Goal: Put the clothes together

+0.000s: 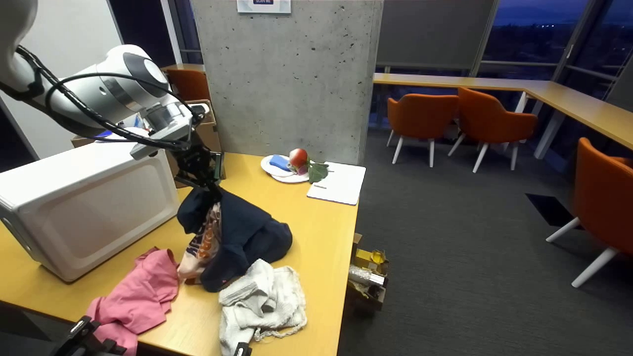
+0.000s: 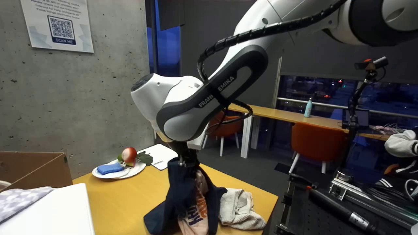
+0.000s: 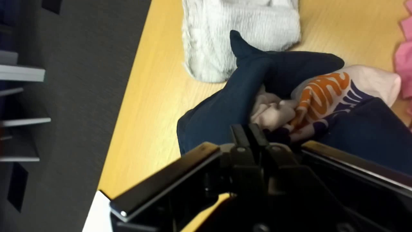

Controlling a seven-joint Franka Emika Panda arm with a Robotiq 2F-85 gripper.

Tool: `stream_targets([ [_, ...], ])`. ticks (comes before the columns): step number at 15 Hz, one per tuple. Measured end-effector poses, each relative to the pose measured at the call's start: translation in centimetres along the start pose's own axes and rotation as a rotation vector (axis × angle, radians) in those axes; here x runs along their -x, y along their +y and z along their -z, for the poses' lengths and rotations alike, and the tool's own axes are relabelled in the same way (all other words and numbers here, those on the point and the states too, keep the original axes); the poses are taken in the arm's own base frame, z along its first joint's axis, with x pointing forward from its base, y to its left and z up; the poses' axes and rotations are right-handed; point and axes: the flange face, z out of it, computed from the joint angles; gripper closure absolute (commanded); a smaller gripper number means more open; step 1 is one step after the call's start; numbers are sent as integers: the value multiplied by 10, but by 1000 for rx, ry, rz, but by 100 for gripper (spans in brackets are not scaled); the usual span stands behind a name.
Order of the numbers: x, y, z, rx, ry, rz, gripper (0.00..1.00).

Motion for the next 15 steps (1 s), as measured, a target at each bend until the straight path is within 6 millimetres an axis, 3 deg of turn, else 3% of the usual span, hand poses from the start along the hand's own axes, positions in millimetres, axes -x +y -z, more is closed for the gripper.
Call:
stream_targets([
  [4, 54, -13, -27, 34, -142, -51, 98],
  [9, 127, -28, -105, 26, -313, -92, 98],
  [11, 137, -17, -140, 11, -311, -144, 98],
  [15, 128, 19, -196, -22, -237, -254, 98],
])
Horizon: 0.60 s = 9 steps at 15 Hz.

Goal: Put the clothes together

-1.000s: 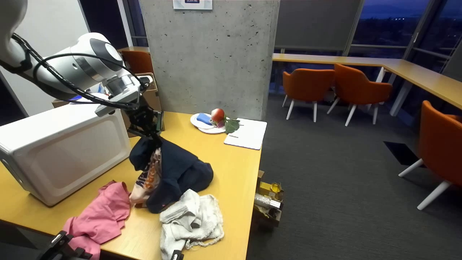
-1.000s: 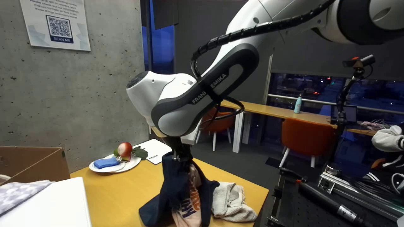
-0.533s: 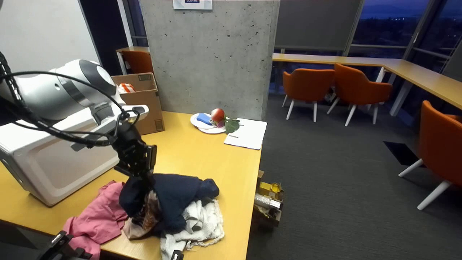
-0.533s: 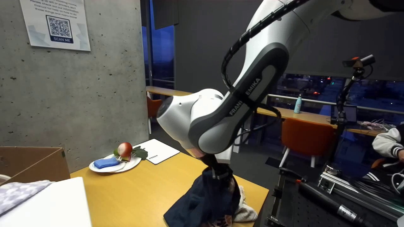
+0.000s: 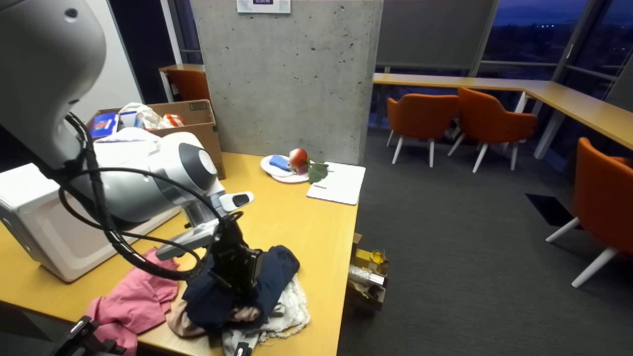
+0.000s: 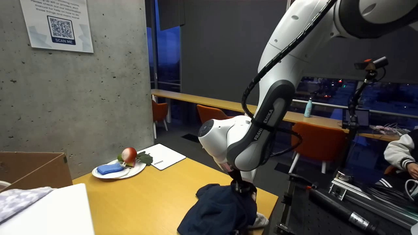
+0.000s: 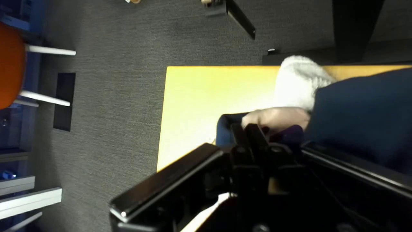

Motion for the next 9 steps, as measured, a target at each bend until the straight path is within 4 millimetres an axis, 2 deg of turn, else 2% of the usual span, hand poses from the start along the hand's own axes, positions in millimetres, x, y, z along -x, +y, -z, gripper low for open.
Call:
stream_targets([
  [1, -8, 4, -7, -10, 16, -15, 94],
  [2, -15, 6, -12, -18, 29, -24, 68],
  [3, -21, 6, -15, -22, 35, -30, 67],
  [6, -28, 7, -12, -21, 38, -36, 48],
  [9, -24, 16, -2, -10, 19, -38, 26],
])
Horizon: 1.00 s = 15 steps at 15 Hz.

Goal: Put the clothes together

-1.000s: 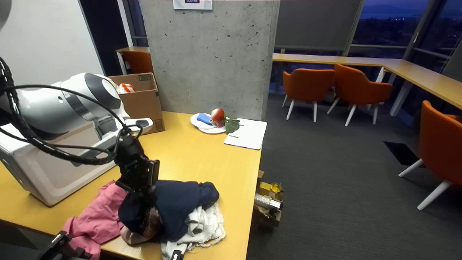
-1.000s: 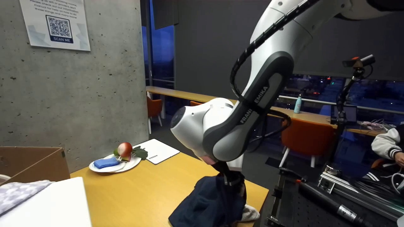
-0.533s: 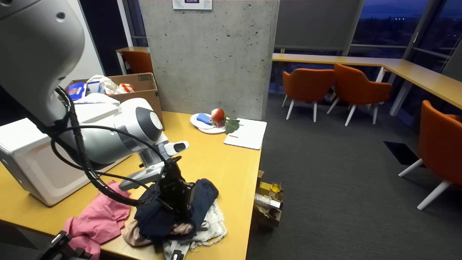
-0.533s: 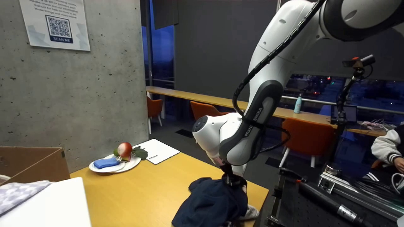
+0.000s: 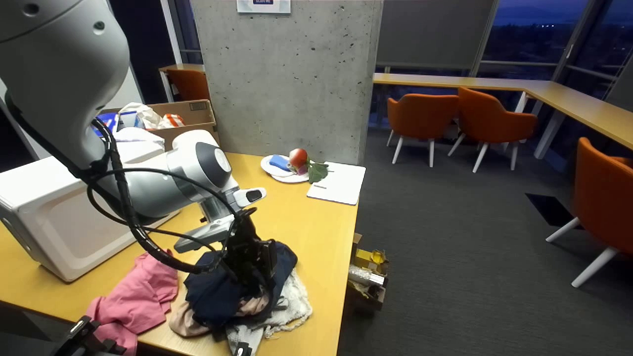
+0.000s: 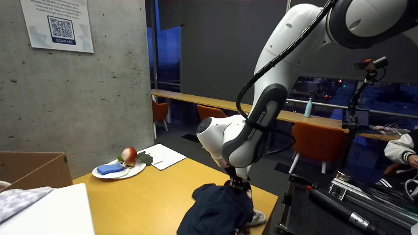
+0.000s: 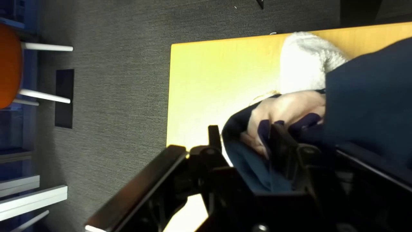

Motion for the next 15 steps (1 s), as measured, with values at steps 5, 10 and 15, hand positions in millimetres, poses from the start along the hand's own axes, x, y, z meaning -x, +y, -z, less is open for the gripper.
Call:
stream_targets([
  [5, 11, 16, 26, -10, 2, 13, 0],
  [10, 16, 20, 50, -85, 126, 9, 0],
  [15, 17, 17, 46, -85, 123, 15, 0],
])
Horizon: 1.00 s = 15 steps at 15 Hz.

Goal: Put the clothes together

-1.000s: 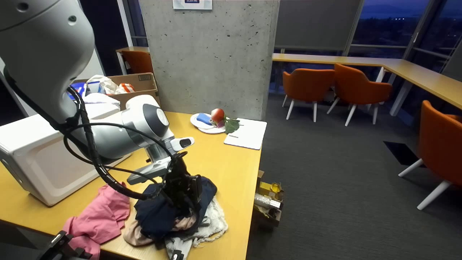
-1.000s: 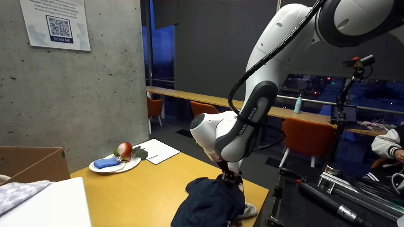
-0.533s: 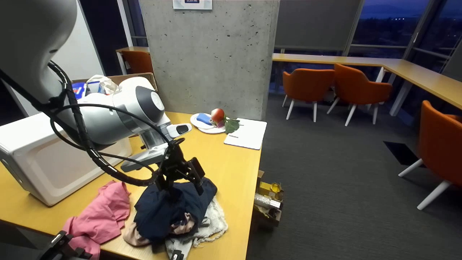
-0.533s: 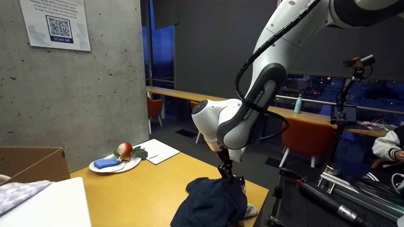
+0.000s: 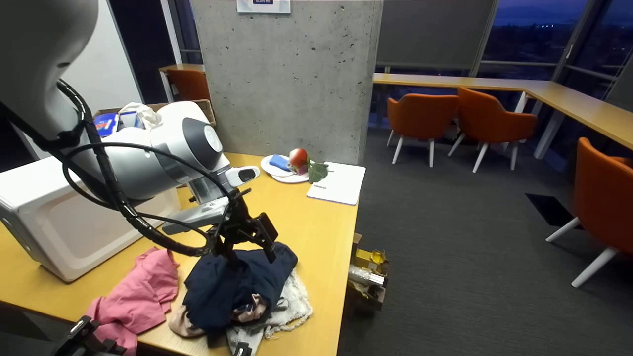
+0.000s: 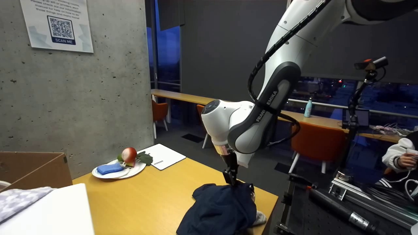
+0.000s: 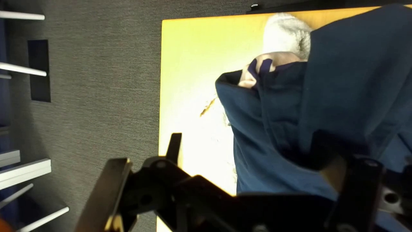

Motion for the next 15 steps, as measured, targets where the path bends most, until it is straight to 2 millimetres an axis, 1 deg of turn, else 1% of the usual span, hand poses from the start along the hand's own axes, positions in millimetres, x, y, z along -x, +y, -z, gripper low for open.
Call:
stream_targets([
  [3, 7, -11, 11, -33, 84, -10, 0],
  [5, 22, -22, 18, -63, 150, -25, 0],
  [6, 30, -27, 18, -79, 174, -30, 0],
  [7, 39, -32, 13, -93, 194, -35, 0],
  [9, 59, -38, -1, -112, 223, -47, 0],
  [11, 72, -34, -20, -116, 238, -69, 0],
  [13, 73, -23, -40, -95, 247, -90, 0],
  [15, 69, -14, -60, -75, 249, -120, 0],
])
